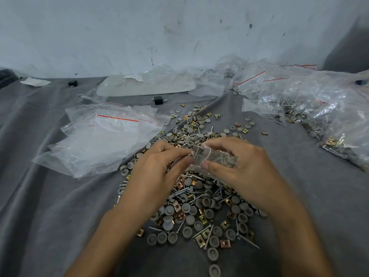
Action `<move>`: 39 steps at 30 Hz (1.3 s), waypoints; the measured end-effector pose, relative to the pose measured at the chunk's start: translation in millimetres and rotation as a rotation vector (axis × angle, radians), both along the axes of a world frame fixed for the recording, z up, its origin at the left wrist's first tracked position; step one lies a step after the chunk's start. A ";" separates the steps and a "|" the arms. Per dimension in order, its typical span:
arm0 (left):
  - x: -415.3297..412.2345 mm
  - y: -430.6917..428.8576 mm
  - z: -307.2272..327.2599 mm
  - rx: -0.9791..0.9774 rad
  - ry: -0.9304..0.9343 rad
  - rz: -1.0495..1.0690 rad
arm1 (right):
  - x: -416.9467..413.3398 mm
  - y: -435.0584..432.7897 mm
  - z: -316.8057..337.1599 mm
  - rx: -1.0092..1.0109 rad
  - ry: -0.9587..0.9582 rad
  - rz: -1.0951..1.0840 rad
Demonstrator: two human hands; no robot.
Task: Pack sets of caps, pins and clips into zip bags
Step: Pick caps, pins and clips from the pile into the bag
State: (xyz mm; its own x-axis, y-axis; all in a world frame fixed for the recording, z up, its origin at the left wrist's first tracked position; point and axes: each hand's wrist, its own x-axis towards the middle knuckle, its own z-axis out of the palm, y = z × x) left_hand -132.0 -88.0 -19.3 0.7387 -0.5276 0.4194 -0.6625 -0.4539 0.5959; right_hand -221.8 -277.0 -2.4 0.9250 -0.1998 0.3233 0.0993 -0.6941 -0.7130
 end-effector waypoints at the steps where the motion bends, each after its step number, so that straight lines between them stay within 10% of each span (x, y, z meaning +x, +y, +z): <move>1: 0.0 0.3 0.5 0.006 -0.001 -0.003 | -0.2 -0.1 0.2 -0.002 -0.001 0.000; 6: 1.2 -2.5 6.1 0.139 -0.073 -0.031 | 0.5 0.4 0.2 -0.004 -0.002 0.007; 15: 29.0 22.0 0.8 -0.251 0.033 0.194 | -3.9 -15.0 3.9 0.460 -0.353 -0.109; 22: 28.2 19.1 -11.8 0.165 -0.004 0.207 | -4.5 -25.4 13.3 0.905 -0.605 -0.151; 30: 23.4 10.2 -14.8 0.433 -0.105 0.250 | -3.3 -20.2 6.5 0.589 -0.475 -0.187; 39: 24.0 19.0 -11.6 0.151 -0.058 0.274 | -4.8 -13.2 0.1 0.153 -0.227 -0.133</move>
